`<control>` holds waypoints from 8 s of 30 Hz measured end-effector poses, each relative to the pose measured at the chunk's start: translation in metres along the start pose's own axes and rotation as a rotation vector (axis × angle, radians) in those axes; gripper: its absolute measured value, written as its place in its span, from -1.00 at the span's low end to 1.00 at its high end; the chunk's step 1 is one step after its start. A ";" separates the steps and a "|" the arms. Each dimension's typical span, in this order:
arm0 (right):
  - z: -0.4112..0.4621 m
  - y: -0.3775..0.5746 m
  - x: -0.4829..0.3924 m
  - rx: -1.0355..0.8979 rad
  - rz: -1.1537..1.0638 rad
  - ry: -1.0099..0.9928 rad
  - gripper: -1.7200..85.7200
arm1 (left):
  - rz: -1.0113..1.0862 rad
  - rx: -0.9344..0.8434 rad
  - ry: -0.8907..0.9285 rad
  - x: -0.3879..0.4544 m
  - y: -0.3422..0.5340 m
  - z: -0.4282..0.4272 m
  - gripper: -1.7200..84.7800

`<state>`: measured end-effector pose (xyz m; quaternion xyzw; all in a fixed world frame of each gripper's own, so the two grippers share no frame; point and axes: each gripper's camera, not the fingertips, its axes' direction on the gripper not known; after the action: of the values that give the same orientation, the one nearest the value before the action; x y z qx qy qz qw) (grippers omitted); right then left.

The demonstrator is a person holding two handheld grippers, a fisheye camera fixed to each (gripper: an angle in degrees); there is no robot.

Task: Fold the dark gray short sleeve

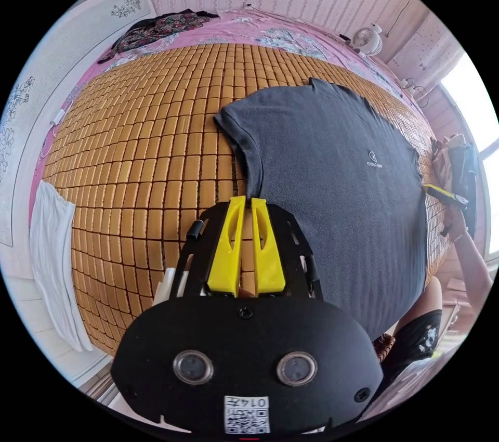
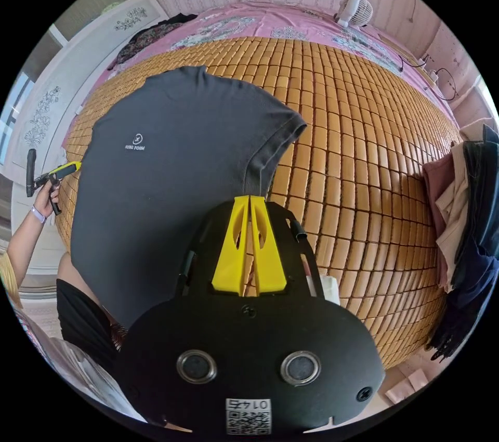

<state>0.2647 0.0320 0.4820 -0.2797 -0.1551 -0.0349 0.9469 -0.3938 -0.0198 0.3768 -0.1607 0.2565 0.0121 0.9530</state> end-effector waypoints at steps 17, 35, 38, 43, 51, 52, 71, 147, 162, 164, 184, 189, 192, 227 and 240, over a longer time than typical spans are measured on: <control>-0.036 0.144 -0.044 -0.145 0.035 -0.142 -0.80 | 0.089 -0.105 0.128 0.037 0.177 -0.058 -0.85; 0.003 0.166 -0.089 -0.324 0.067 -0.093 -0.95 | 0.122 0.003 0.208 0.066 0.282 -0.102 -0.97; 0.001 0.168 -0.093 -0.323 0.065 -0.100 -0.94 | 0.098 0.049 0.206 0.067 0.291 -0.106 -0.98; -0.007 0.167 -0.108 -0.293 0.016 -0.060 -0.94 | 0.088 0.135 0.192 0.073 0.292 -0.105 -0.98; -0.014 0.124 -0.149 -0.129 -0.142 -0.111 -0.96 | -0.001 0.340 0.152 0.076 0.250 -0.090 -0.93; -0.012 0.118 -0.151 -0.120 -0.153 -0.129 -0.96 | -0.019 0.352 0.164 0.074 0.239 -0.084 -0.91; 0.035 -0.117 -0.258 -0.100 -0.413 -0.370 -0.94 | -0.231 0.249 0.086 0.015 0.112 -0.054 -0.83; 0.152 -0.447 -0.492 -0.218 -0.549 -0.171 -0.96 | -0.141 0.039 0.128 0.031 -0.040 0.104 -0.84; 0.157 -0.470 -0.441 -0.410 -0.434 -0.246 -0.85 | -0.089 0.044 0.138 0.040 -0.060 0.138 -0.86; 0.151 -0.472 -0.434 -0.377 -0.425 -0.268 -0.91 | -0.099 0.045 0.145 0.040 -0.062 0.140 -0.86; 0.118 -0.447 -0.342 -0.356 -0.351 -0.396 -0.94 | 0.019 0.096 0.297 0.075 -0.074 0.174 -0.84; 0.091 -0.406 -0.308 -0.296 -0.316 -0.367 -0.92 | 0.085 0.041 0.434 0.085 -0.083 0.182 -0.86; 0.067 -0.371 -0.281 -0.238 -0.250 -0.330 -0.91 | 0.138 0.009 0.507 0.100 -0.094 0.188 -0.86; -0.059 -0.120 0.004 -0.059 0.331 -0.156 -0.81 | 0.718 -0.187 0.306 0.520 -0.291 0.364 -0.78; -0.083 -0.101 0.008 -0.061 0.232 -0.171 -0.90 | 0.558 0.006 0.396 0.463 -0.311 0.312 -0.95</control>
<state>0.2793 -0.0973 0.4707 -0.3262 -0.2007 0.0939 0.9190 0.1922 -0.2447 0.4963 -0.0807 0.4706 0.2403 0.8451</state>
